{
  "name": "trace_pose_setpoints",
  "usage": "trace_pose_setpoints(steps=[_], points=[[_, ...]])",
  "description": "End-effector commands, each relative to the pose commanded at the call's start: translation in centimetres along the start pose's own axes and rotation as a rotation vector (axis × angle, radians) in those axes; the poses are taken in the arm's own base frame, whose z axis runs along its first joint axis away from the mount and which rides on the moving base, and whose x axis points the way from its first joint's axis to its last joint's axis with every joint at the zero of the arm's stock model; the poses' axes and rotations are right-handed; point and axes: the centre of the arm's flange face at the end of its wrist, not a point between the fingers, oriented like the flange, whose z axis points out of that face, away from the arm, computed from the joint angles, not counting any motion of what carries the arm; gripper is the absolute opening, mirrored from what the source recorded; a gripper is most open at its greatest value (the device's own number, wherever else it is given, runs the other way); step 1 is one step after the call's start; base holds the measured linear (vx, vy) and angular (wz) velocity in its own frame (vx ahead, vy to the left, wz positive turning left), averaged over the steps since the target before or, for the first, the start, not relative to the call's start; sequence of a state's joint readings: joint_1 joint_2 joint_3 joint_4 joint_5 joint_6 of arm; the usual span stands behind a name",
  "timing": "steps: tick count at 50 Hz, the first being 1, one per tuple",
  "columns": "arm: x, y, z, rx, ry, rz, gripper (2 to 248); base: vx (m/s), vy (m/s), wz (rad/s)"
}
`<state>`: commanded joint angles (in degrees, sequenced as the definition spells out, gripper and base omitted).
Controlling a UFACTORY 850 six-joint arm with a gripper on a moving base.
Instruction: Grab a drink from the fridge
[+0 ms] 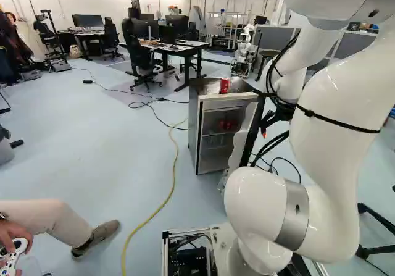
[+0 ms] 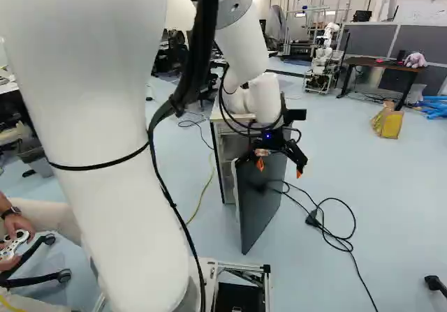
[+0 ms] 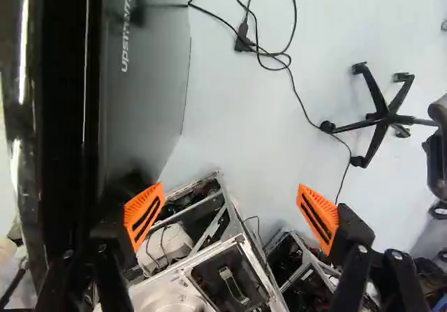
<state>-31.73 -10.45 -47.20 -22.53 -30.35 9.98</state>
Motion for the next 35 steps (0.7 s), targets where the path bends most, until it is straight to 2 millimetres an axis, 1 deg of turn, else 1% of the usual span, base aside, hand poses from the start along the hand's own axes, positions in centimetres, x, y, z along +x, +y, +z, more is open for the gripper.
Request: trace_pose_setpoints(steps=[35], points=[[2.7,-4.7,-1.0,-0.033,0.124,-0.226,247,0.0,0.0,0.0]])
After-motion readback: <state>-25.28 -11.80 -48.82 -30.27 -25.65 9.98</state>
